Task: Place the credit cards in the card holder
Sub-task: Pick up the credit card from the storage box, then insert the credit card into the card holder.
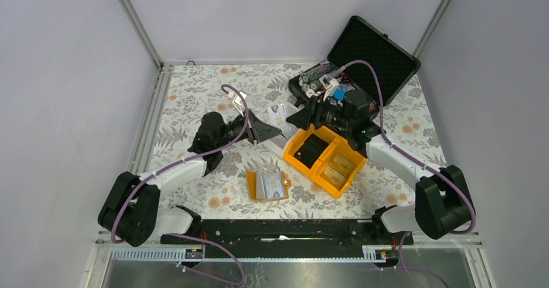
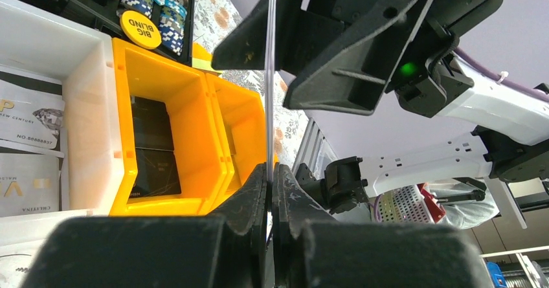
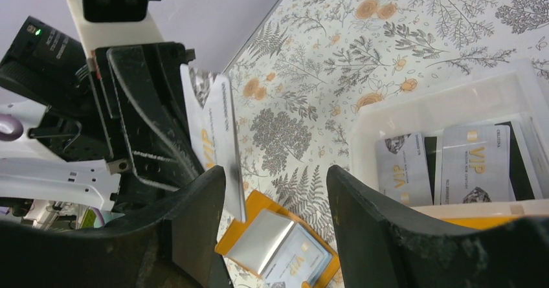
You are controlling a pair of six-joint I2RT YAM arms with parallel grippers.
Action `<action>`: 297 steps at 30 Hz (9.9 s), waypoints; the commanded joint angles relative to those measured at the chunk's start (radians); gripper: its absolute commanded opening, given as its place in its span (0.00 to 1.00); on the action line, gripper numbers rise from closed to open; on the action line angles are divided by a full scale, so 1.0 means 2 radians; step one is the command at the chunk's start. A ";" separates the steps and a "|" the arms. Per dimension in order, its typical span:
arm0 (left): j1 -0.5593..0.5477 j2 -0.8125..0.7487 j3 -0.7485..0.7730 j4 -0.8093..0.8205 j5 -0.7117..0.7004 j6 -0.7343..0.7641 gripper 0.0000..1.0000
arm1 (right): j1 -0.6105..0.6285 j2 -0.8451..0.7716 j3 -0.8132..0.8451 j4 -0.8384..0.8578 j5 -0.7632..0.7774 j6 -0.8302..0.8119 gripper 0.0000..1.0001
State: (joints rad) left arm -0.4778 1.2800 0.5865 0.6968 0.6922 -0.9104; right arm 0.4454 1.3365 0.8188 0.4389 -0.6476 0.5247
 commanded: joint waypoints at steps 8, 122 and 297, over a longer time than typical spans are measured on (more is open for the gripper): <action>0.002 0.002 0.021 -0.003 0.007 0.023 0.00 | 0.009 0.059 0.074 0.056 -0.005 0.006 0.63; 0.002 -0.022 0.010 -0.050 0.043 0.040 0.00 | 0.012 0.064 0.080 0.045 -0.186 -0.031 0.27; -0.204 -0.114 -0.116 -0.440 -0.395 -0.004 0.04 | 0.222 -0.041 -0.221 0.086 0.269 0.193 0.00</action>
State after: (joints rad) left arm -0.8825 1.0363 0.3714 -0.2306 -0.1261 -0.9066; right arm 0.8715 1.2652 0.3553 0.5453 -0.0990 0.8982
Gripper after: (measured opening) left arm 0.125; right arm 0.019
